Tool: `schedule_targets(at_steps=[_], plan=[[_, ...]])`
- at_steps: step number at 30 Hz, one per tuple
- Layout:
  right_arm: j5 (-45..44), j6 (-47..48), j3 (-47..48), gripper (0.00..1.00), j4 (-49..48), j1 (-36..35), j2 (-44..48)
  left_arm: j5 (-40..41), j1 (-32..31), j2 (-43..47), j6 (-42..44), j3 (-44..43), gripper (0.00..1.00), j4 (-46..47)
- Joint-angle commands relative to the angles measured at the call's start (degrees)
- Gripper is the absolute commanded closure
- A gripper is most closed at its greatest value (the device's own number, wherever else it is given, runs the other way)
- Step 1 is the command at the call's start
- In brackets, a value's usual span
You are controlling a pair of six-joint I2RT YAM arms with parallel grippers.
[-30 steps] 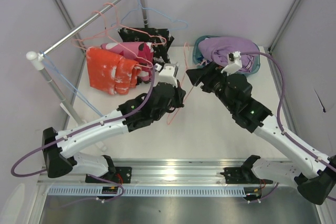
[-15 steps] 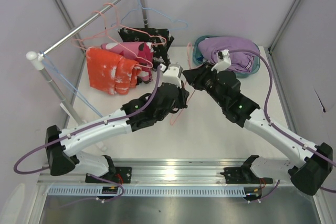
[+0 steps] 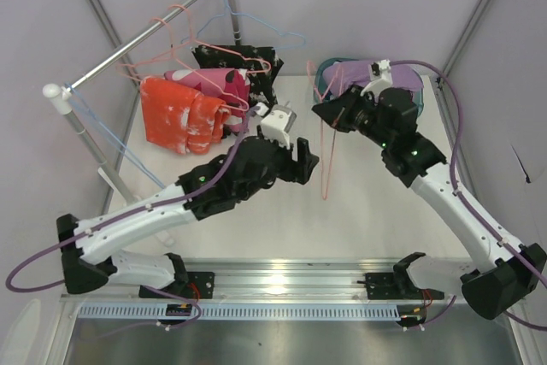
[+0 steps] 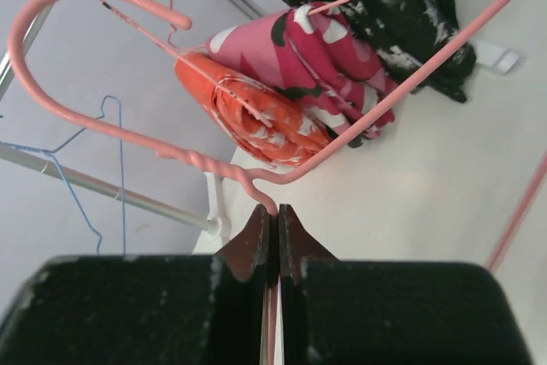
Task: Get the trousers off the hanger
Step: Pass the hanger from the left arm to the right, then pass the hanger from the right arm to the left
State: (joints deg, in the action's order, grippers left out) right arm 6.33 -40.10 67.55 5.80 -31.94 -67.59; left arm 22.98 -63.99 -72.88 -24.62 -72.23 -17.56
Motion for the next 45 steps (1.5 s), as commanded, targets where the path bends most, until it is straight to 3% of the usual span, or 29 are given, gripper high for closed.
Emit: schedule_targets(at_steps=[1, 5, 9, 12, 19, 23, 31, 38, 40, 42, 43, 45], plan=[[14.93, 5.55, 6.96, 1.0, 7.61, 4.6, 0.45, -2.06, 0.18, 7.39, 7.46, -1.34, 0.24, 1.56], [22.22, 9.25, 10.4, 1.0, 13.52, 6.54, -1.05, -7.94, 2.62, 11.62, 14.4, 0.5, 0.14, 6.04], [32.58, 7.06, 11.02, 1.0, 12.49, 7.34, -1.23, -19.51, 8.25, 11.71, 16.18, 0.42, 0.17, 10.25], [35.33, 6.43, 11.55, 1.0, 13.0, 7.25, -1.05, -24.55, 10.64, 11.19, 17.76, 0.07, 0.21, 14.29], [37.97, 4.94, 11.29, 1.0, 11.42, 6.37, -0.08, -29.04, 11.16, 6.71, 22.42, -1.16, 0.26, 20.28], [38.5, 4.59, 11.38, 1.0, 10.81, 5.58, -0.08, -27.65, 11.25, 5.12, 22.25, -1.6, 0.3, 23.09], [39.73, 4.5, 11.2, 1.0, 10.63, 4.61, 0.71, -22.12, 12.31, 2.66, 20.67, -2.22, 0.49, 26.44], [40.08, 3.97, 10.85, 1.0, 9.67, 4.52, 1.15, -18.86, 12.48, 1.78, 19.26, -2.74, 0.99, 27.32], [40.08, 3.97, 10.76, 0.99, 10.1, 4.61, 1.06, -16.32, 12.66, 1.6, 18.82, -2.92, 1.0, 27.14], [39.9, 4.32, 10.94, 0.9, 11.15, 4.79, 1.06, -14.12, 12.92, 1.69, 18.12, -3.27, 1.0, 26.97], [39.73, 4.59, 11.02, 0.77, 11.86, 5.05, 1.06, -10.71, 13.1, 1.52, 17.77, -3.62, 1.0, 25.66], [38.59, 6.25, 11.29, 0.67, 14.4, 5.31, 1.5, -7.27, 13.36, 1.08, 17.24, -6.16, 1.0, 23.46]])
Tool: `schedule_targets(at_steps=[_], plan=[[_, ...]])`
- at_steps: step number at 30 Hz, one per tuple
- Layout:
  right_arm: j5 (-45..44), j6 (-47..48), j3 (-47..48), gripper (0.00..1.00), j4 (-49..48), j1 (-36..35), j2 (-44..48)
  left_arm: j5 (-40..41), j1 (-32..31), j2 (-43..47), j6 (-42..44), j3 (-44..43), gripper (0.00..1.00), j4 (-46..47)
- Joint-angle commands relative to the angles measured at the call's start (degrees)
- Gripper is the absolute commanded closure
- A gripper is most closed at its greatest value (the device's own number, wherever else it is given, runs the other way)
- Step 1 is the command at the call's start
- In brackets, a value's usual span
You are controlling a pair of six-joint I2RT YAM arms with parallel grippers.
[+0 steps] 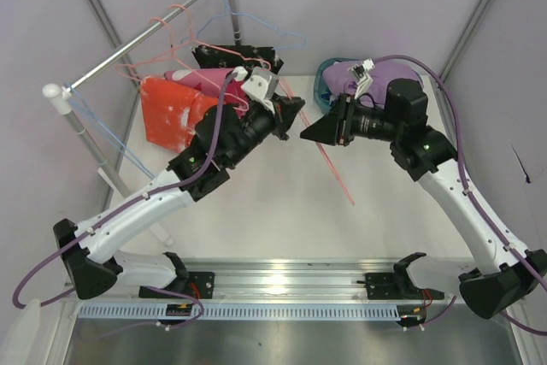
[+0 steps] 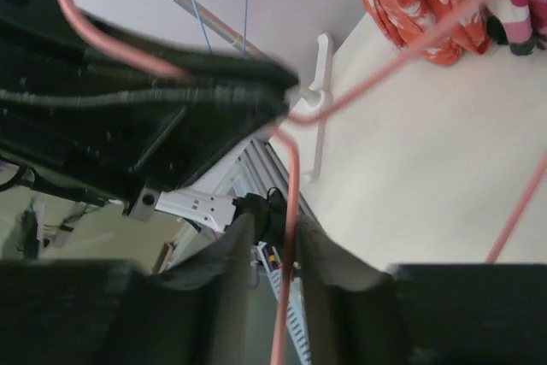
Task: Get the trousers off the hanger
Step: Pass the hanger from the right arm to the left, then pass the hanger from the left arm to the right
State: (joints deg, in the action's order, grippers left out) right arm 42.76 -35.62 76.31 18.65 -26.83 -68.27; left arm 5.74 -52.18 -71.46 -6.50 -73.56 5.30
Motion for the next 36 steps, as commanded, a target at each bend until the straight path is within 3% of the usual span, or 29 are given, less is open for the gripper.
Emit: schedule_targets(at_steps=[1, 4, 12, 18, 23, 36], plan=[[1.71, 2.39, 2.87, 0.56, 2.6, 0.72, 2.35, 11.91, 1.82, -0.52, -0.79, -5.36, 1.0, -1.15], [0.48, 4.5, 3.66, 0.47, 6.04, 1.6, 3.32, 13.5, 2.43, -1.05, -0.44, -7.82, 1.0, -3.53], [-1.01, 8.89, 4.19, 0.45, 12.36, 2.22, 5.6, 14.92, 4.2, -4.21, -5.0, -15.3, 1.0, -13.98], [-12.16, 18.82, 8.41, 0.42, 21.68, 2.31, 6.57, 13.61, 4.28, -5.09, -6.5, -18.72, 1.0, -19.52], [-18.76, 24.26, 11.49, 0.41, 20.72, 2.22, 7.71, 12.28, 4.28, -7.11, -8.87, -21.71, 1.0, -24.98], [-20.79, 34.91, 9.29, 0.42, 19.49, -2.34, 12.55, 15.35, 4.2, -13.08, -13.97, -29.18, 1.0, -33.24]])
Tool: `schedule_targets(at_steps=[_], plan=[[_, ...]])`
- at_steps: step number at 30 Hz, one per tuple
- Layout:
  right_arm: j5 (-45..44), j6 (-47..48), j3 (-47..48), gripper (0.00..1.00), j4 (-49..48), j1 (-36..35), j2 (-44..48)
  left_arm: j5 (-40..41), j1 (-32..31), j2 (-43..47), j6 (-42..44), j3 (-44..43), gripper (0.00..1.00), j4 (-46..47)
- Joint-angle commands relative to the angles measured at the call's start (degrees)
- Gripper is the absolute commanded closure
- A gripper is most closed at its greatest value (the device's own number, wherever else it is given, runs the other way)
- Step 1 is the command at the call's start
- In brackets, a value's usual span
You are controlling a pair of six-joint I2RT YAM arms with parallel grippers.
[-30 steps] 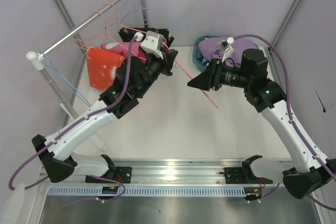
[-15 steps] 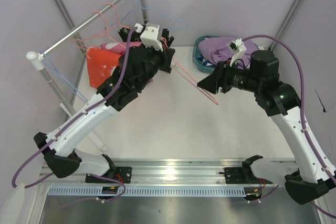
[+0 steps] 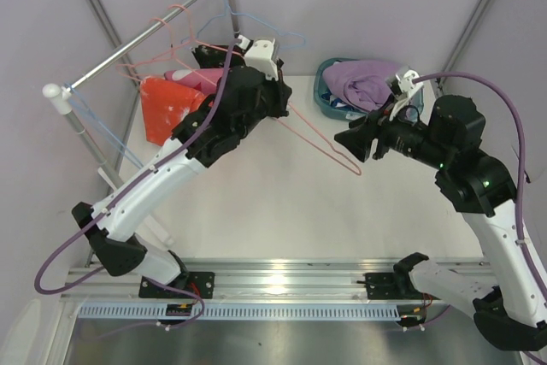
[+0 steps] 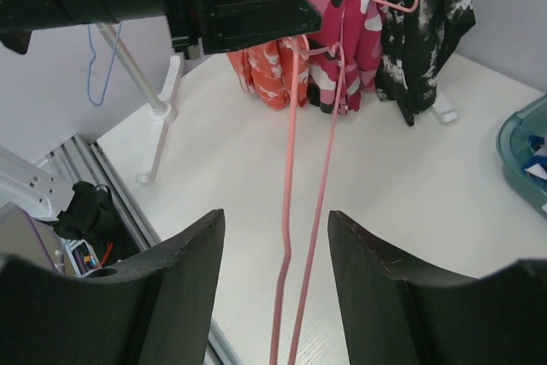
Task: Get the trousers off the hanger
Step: Pass the hanger from the left arm to the right
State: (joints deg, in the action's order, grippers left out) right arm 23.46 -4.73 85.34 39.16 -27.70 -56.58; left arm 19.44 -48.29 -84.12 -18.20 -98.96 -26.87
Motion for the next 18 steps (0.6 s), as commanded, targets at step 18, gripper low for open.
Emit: schedule_targets(at_steps=[18], plan=[[-13.27, 13.95, -0.53, 0.52, 7.25, -9.12, -3.45, 4.47, 0.3, 1.23, -5.44, -4.32, 1.0, -4.15]])
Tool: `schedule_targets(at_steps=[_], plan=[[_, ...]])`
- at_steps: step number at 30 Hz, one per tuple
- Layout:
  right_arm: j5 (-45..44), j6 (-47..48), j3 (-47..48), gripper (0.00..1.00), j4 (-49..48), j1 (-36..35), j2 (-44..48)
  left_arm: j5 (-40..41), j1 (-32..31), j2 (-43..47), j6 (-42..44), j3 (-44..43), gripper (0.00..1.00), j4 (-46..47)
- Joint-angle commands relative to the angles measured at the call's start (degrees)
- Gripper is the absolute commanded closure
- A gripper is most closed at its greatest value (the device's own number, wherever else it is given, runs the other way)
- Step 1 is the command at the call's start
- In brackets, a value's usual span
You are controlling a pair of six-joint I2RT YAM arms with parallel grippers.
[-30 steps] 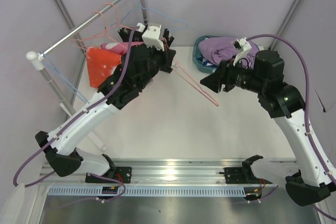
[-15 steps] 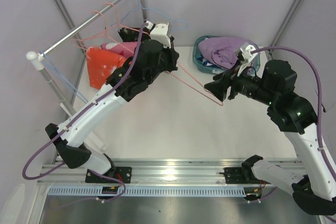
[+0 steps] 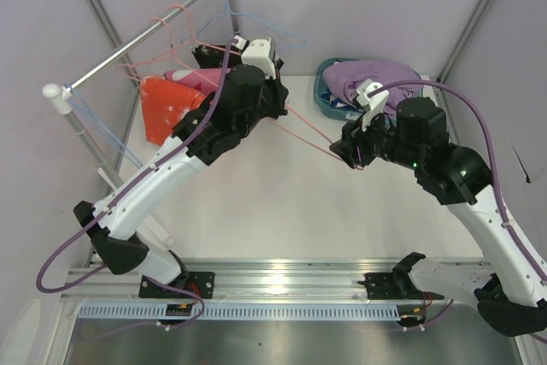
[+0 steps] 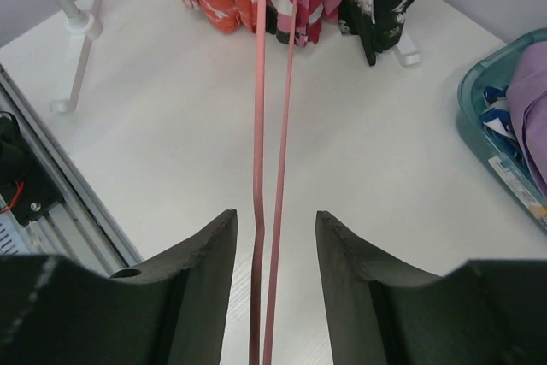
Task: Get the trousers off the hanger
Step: Pass the hanger from the left arm to the right
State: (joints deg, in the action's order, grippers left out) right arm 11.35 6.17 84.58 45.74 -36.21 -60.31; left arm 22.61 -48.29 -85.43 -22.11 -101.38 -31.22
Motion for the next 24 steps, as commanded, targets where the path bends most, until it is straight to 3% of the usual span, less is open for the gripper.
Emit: schedule_targets(at_steps=[1, 7, 8, 9, 24], plan=[[-0.81, 3.49, 0.24, 0.53, 0.93, -0.79, 0.11, 1.38, 0.3, 2.63, -1.97, -1.89, 1.0, 0.02], [-1.33, 5.34, -0.81, 0.6, 1.9, -1.94, -0.15, 0.77, 0.3, 3.43, -3.38, -1.54, 1.0, 0.11], [-2.21, 5.43, -1.34, 0.85, 1.9, -2.03, -0.07, 0.68, 0.3, 3.6, -3.55, -1.62, 1.0, 0.2], [-2.74, 5.43, -1.52, 0.98, 1.64, -2.03, -0.07, 0.59, 0.3, 3.6, -3.47, -1.54, 1.0, 0.37], [-4.67, 4.82, -5.65, 1.0, -8.11, -2.03, 3.54, -1.96, -0.05, 6.76, -3.91, 4.52, 0.96, 5.38]])
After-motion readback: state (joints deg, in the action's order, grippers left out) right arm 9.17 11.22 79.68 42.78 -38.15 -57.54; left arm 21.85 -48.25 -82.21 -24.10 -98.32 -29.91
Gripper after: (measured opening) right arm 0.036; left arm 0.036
